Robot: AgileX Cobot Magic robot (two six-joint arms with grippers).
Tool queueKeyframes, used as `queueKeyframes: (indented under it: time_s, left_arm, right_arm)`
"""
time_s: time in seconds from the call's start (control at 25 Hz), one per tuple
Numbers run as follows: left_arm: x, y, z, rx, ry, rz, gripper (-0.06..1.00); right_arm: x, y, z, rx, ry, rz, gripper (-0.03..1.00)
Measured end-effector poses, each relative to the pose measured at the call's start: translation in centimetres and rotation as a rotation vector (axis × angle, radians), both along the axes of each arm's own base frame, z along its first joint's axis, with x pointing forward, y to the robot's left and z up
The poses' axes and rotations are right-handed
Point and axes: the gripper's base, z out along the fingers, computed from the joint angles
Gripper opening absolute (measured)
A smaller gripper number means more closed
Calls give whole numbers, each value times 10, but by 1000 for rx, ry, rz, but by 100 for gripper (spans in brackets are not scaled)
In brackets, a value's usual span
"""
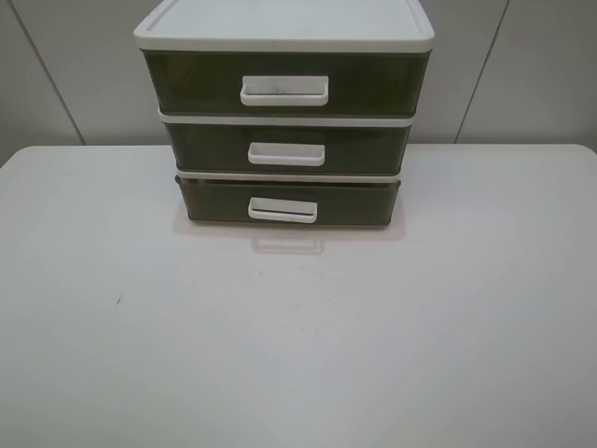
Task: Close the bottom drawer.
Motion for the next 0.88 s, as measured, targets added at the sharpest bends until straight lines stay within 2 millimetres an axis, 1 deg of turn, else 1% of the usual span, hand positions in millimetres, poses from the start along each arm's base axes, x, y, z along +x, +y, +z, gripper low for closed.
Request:
queueKeyframes:
  time_s: [0.12,0.2,0.88]
  left_arm:
    - [0,0,0,0,0,0,72]
    - [0,0,0,0,0,0,72]
    - [0,0,0,0,0,0,72]
  right_arm:
    - [6,3,-14,22,57,18,75]
    - [7,5,-19,33,81,33,75]
    - [7,6,-19,43,81,46,75]
